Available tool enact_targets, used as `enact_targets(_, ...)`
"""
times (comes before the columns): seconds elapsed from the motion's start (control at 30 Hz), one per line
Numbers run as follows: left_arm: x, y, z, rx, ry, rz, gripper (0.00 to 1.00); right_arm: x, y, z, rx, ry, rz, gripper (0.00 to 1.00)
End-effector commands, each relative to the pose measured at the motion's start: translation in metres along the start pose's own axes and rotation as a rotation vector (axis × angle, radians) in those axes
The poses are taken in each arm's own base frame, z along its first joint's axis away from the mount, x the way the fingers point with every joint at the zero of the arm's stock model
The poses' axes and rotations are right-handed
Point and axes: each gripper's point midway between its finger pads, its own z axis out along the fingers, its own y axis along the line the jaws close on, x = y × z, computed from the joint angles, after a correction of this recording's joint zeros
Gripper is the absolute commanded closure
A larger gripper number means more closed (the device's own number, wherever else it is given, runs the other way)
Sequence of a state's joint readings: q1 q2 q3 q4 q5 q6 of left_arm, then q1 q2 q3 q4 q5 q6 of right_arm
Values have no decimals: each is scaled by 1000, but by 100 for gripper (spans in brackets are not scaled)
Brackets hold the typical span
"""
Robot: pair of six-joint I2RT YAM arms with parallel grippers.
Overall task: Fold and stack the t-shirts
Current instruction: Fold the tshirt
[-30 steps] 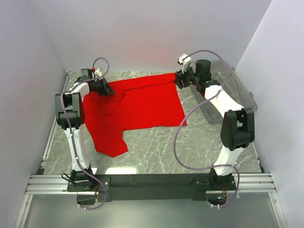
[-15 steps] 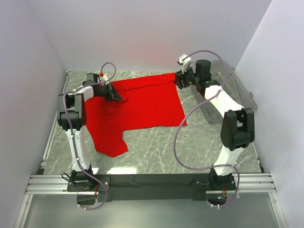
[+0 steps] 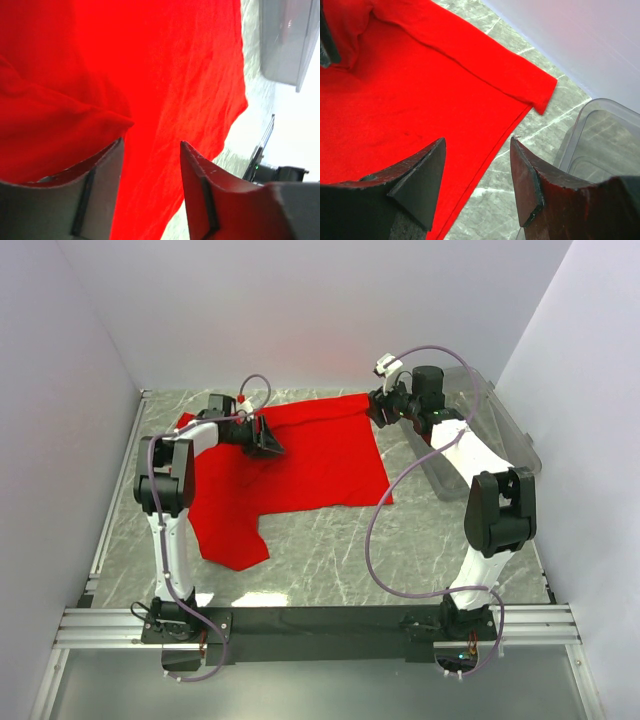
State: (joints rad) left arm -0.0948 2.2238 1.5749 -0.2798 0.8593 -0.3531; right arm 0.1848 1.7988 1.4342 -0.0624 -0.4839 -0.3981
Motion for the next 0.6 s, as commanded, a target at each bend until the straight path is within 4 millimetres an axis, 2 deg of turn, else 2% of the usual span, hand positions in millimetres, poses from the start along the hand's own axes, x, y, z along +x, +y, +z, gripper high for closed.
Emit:
enact_targets(0.0,-5,-24,-20,9,-15,71,44,-35,-7,-20,32,-82,-41,39)
enact_targets(0.13,-14,-30,-36,-62,-58,137,40,-35,-7,-19,29,-83,-39,39)
enact_targets(0.23,-35,-24,-60,-222,-158,170,42,-36,-6,-19,28,-84,-41,39)
enact_targets(0.27,-44,-19,-74,-311,-216,165,42,-35,-6,-19,27,-82,-40,39)
enact_targets(0.37,-49,-16,-99,-403,-286,108,44,-34,-7,-20,33,-80,-39,39)
enact_targets(0.4,-39,-7,-101,-434,-281,74,44,-33,-6,-20,32,-78,-42,39)
enact_targets(0.47,-29,-5,-108,-440,-289,9,44,-33,-6,-20,30,-77,-41,39)
enact_targets(0.5,-12,4,-106,-445,-265,-35,44,-32,-6,-20,29,-78,-41,39)
enact_targets(0.57,2,4,-106,-440,-268,-96,45,-33,-5,-20,26,-79,-40,39)
